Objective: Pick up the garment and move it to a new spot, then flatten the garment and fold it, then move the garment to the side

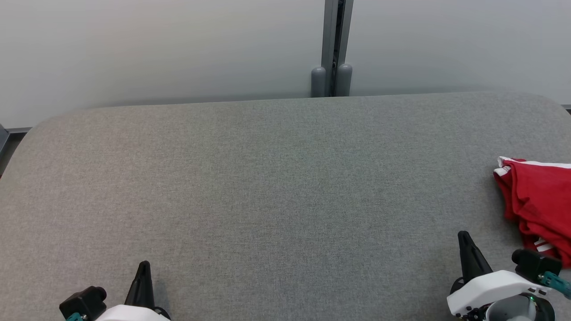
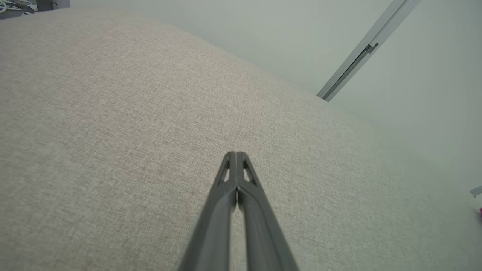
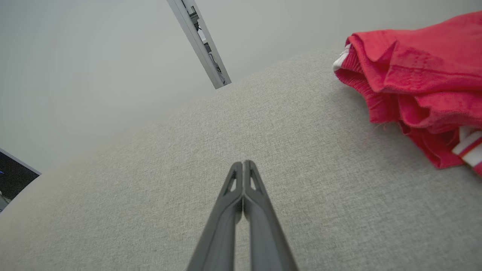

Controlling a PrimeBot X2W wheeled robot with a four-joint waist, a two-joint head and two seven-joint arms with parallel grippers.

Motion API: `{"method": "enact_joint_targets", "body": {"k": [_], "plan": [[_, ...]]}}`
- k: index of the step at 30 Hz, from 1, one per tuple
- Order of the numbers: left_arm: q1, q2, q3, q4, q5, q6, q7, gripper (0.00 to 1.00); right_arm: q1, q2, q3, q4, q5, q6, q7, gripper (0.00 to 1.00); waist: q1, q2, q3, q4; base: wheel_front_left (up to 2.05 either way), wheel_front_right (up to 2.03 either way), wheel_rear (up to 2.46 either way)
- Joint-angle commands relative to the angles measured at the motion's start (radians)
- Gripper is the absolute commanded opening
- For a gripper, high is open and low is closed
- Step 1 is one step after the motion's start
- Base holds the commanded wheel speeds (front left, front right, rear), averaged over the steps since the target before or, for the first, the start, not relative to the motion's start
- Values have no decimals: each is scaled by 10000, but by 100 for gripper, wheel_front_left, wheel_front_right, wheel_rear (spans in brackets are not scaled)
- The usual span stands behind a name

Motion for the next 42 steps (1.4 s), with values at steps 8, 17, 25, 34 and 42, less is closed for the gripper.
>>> {"method": "enact_joint_targets", "body": {"k": [8, 17, 25, 34, 42], "plan": [[-405, 79, 191, -409, -1480, -196, 353, 0, -19, -102, -139, -561, 1632, 0, 366, 0, 0, 0, -27, -5, 0, 0, 0], [-494, 89, 306, -597, -2601, -318, 651, 0, 28, -117, -241, -844, 2853, 0, 663, 0, 0, 0, -52, -9, 0, 0, 0], [-574, 98, 413, -765, -3630, -430, 928, 0, 73, -132, -327, -1100, 3976, -1, 940, 0, 0, 0, -78, -13, 0, 0, 0], [-649, 107, 521, -944, -4684, -548, 1217, 0, 129, -148, -428, -1361, 5132, -1, 1227, 0, 0, 0, -106, -18, 0, 0, 0], [-729, 115, 613, -1083, -5562, -646, 1441, 0, 171, -160, -513, -1586, 6086, -1, 1455, 0, 0, 0, -132, -23, 0, 0, 0]]}}
